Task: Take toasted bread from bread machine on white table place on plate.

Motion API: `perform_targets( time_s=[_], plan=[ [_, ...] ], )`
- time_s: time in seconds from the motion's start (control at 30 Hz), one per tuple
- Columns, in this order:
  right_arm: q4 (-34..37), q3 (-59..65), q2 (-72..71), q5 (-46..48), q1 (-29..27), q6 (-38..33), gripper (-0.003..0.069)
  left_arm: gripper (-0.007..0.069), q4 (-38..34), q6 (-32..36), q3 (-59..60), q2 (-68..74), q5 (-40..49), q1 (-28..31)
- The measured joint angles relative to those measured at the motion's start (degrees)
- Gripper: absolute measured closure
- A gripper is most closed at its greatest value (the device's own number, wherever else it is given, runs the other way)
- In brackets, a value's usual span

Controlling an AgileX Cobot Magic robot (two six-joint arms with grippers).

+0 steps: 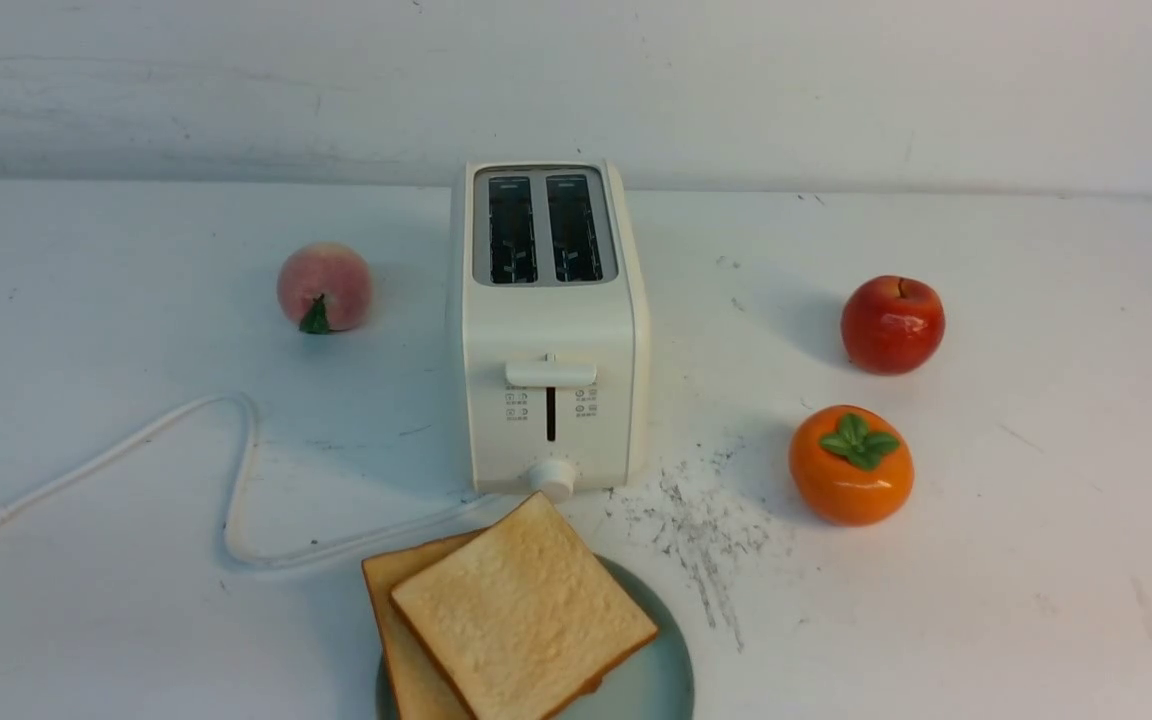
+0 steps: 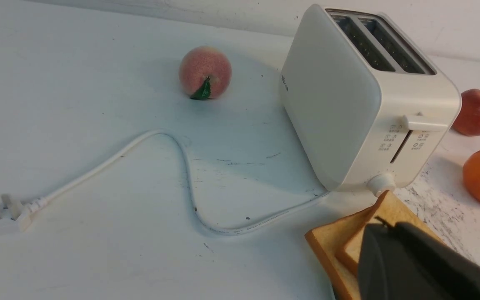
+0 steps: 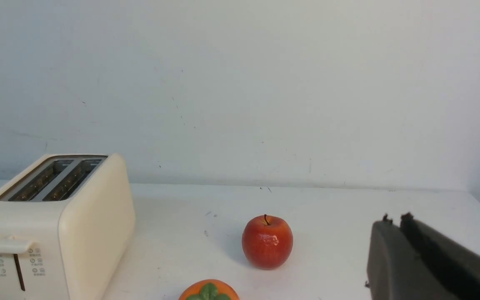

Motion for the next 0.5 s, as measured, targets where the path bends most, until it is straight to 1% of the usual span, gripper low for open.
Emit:
perform_targets(
  time_s=[0.33,0.43,0.5],
  plan=[
    [0.0,0.0,0.0,0.1,0.0,0.0,0.0615,0.0623,0.0,0.0,0.0,0.0,1.2,0.0],
    [0.0,0.0,0.0,0.1,0.0,0.0,0.0610,0.0621,-0.6,0.9,0.1,-0.1,0.7,0.0],
    [0.0,0.0,0.0,0.1,0.0,0.0,0.0608,0.0621,-2.6,5.1,0.8,-1.0,-1.3,0.2]
  ],
)
